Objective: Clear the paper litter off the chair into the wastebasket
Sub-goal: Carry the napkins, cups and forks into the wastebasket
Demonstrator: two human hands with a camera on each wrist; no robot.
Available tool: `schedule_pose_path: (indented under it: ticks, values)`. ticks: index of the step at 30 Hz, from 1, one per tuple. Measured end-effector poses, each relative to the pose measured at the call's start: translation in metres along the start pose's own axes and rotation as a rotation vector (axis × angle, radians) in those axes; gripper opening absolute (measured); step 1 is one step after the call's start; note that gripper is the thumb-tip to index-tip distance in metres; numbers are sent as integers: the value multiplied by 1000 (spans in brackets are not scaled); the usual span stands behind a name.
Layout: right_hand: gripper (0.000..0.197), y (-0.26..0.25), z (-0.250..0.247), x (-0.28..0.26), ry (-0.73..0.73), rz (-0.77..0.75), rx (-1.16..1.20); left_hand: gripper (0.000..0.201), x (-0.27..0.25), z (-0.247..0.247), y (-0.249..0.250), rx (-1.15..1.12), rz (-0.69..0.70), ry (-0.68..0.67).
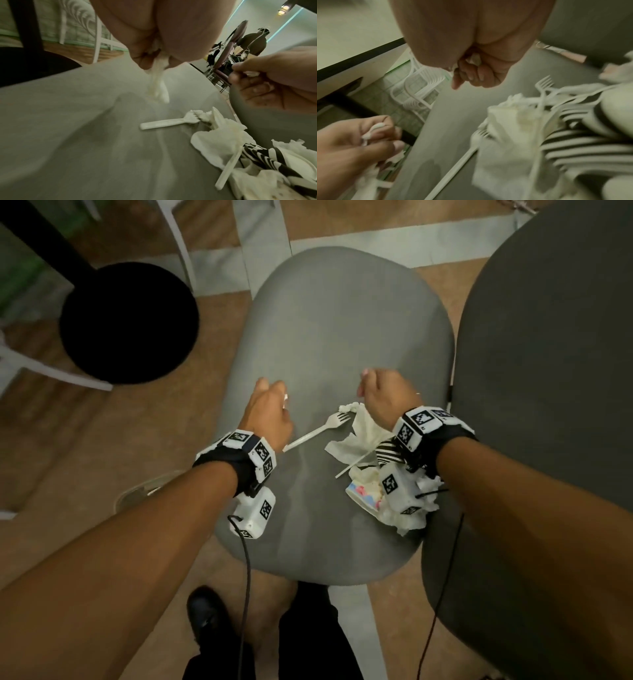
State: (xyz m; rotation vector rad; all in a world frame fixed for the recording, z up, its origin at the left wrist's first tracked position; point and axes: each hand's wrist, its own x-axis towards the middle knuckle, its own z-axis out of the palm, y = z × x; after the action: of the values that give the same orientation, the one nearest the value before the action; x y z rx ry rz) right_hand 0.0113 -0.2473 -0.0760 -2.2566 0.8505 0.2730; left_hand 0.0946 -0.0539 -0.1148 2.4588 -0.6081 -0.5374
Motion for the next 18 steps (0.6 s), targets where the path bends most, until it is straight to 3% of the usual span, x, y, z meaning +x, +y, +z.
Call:
schedule_pose_path:
  ticks: [2, 7, 12, 15, 18]
  values:
    - [32, -20, 26, -11, -30, -36, 28, 24, -16, -7, -26, -41, -43, 70]
    - [33, -87, 108, -43, -272, -71, 194, 12, -59, -36, -105, -162, -280, 129]
    - [21, -158, 214, -90, -358, -147, 208, 12, -109, -53, -202, -172, -470, 249]
    - [11, -177, 286, -106, -473, -121, 177, 27, -136, -47, -265, -246, -605, 286]
    - [31, -171, 350, -108, -566, -121, 0, 25, -154, -29, -316, -335, -706, 256]
